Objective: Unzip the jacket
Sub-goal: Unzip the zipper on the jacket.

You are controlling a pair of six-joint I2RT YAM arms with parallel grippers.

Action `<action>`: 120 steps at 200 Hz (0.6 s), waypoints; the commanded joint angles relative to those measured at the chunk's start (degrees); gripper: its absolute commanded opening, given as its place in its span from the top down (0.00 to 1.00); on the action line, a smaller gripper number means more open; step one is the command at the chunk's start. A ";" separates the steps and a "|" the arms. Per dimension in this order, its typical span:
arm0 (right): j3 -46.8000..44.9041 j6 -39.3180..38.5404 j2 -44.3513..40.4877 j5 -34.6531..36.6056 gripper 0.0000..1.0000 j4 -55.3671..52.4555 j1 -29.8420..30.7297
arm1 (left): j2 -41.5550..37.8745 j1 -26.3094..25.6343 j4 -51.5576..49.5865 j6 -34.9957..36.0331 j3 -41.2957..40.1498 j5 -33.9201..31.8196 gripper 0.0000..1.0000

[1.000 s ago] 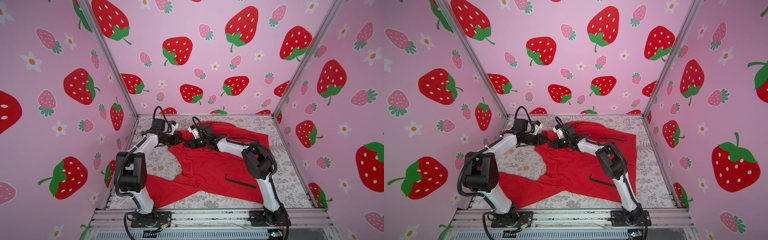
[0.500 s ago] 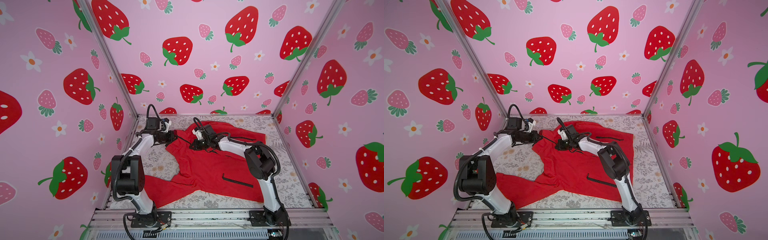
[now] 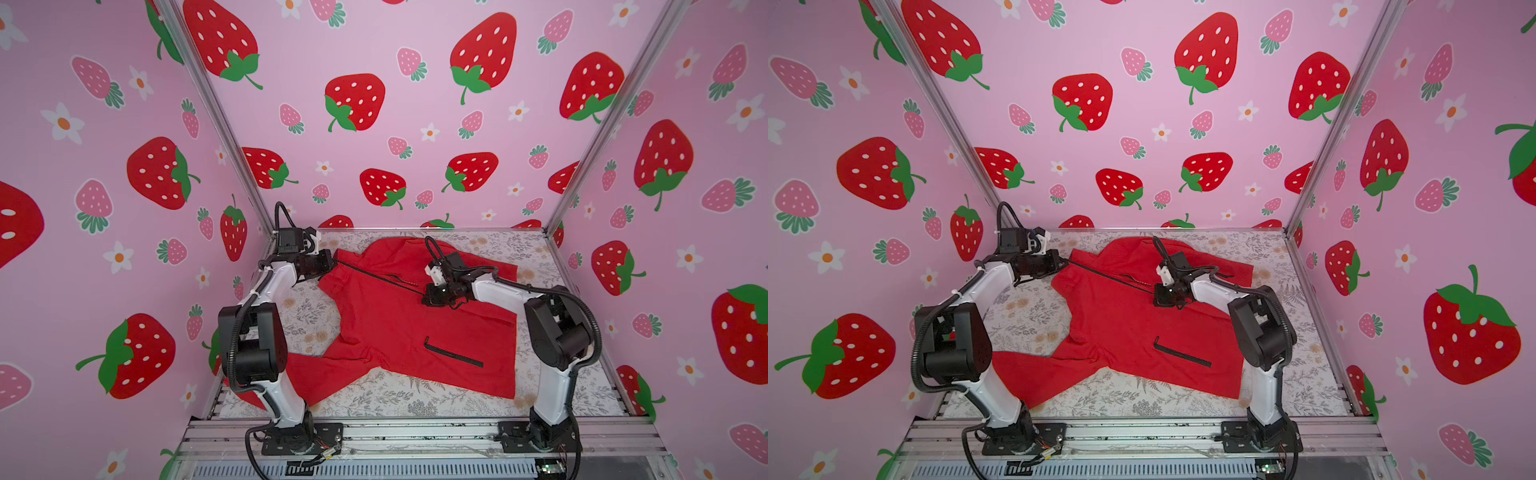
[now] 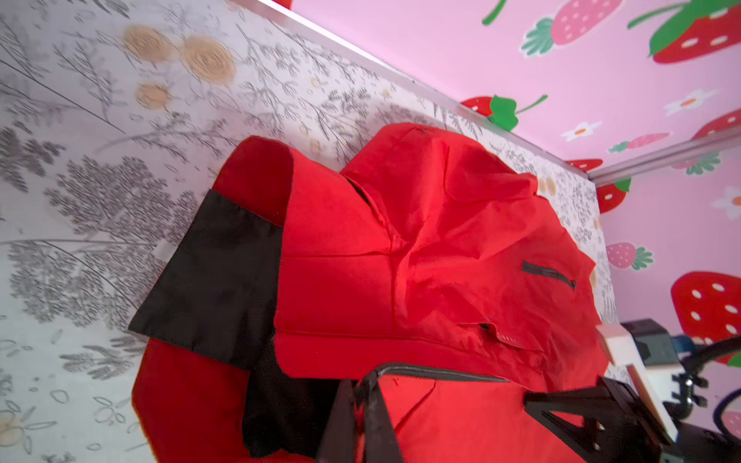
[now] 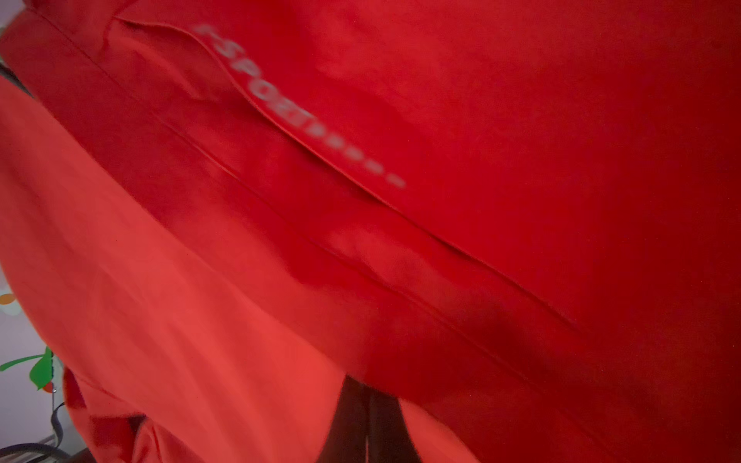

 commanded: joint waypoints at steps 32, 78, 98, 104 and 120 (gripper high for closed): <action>-9.84 -4.07 -12.16 4.49 1.00 -9.95 -18.73 | 5.89 4.97 4.24 -1.14 11.10 -4.44 1.00; -17.63 -1.93 -21.28 4.56 1.00 -7.79 -35.05 | 9.63 6.51 3.24 -0.98 15.98 -5.52 1.00; -15.78 -3.51 -20.58 5.02 1.00 -9.59 -37.09 | 11.85 6.51 3.01 -1.27 18.48 -5.15 1.00; -15.41 -3.72 -20.47 4.98 1.00 -9.73 -37.58 | 12.43 6.51 2.71 -1.25 19.38 -4.96 1.00; -14.92 -3.75 -20.55 4.91 1.00 -9.64 -38.42 | 13.99 6.52 2.01 -1.18 21.70 -3.83 1.00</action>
